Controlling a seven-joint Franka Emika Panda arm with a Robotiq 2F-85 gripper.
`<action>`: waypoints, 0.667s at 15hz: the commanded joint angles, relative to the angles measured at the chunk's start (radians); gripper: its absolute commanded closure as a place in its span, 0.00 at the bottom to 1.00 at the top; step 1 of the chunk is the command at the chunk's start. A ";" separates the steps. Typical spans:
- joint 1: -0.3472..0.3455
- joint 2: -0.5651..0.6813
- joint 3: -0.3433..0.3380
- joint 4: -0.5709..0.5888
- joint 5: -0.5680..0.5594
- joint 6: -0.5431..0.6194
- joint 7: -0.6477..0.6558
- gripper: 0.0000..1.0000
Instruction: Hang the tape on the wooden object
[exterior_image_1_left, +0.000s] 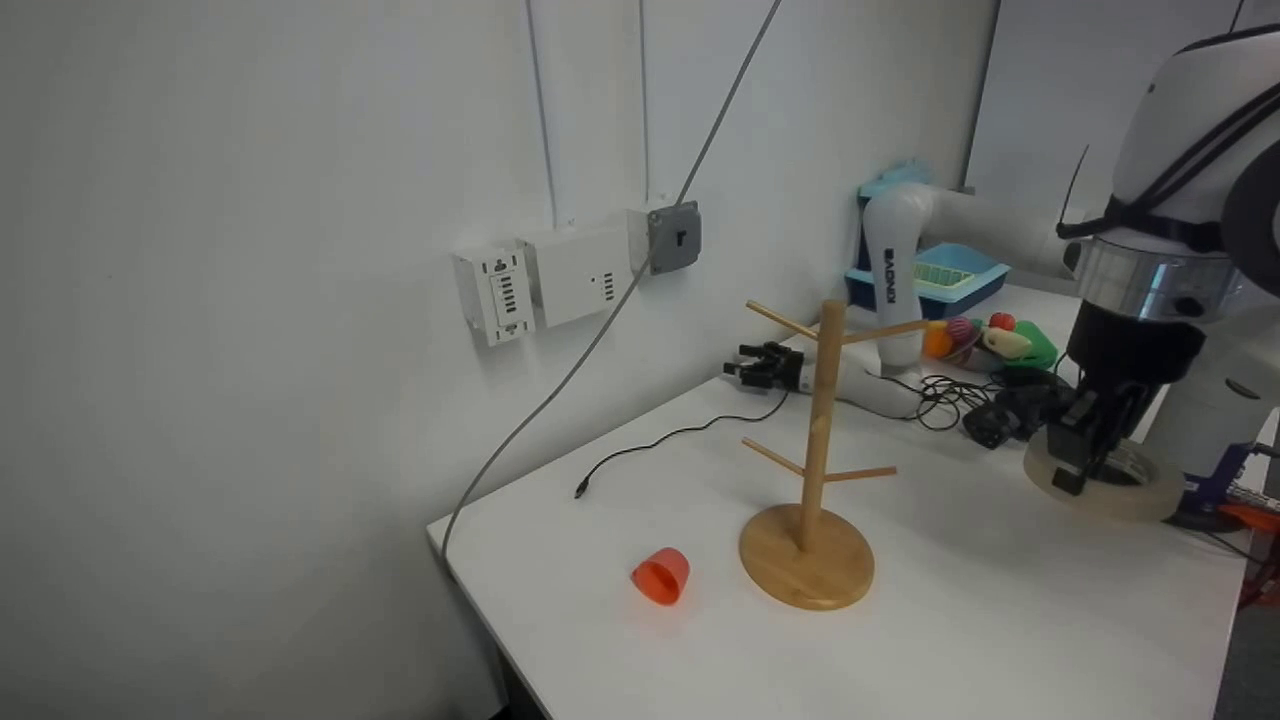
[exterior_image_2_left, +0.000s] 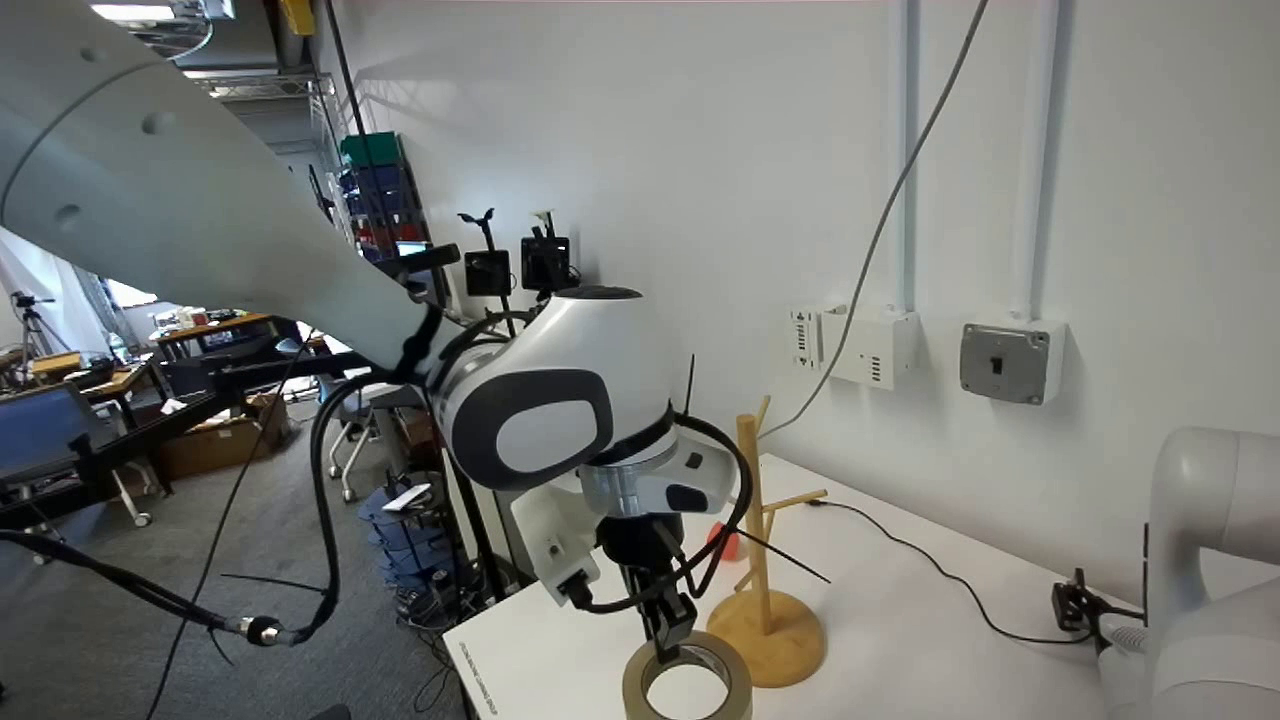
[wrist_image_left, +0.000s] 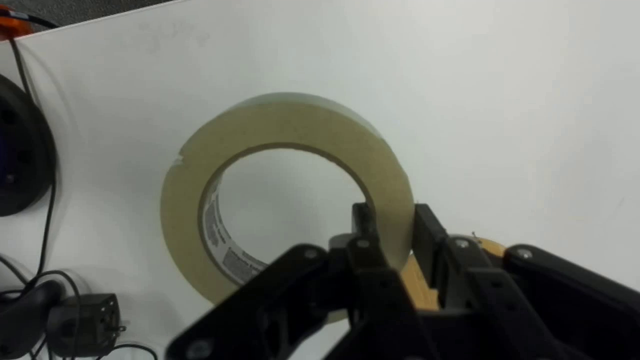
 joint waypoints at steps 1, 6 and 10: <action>-0.029 -0.043 0.022 -0.015 0.009 -0.020 -0.086 0.94; -0.033 -0.043 0.026 -0.022 0.028 0.038 -0.140 0.94; -0.034 -0.038 0.042 -0.035 0.155 0.147 -0.215 0.94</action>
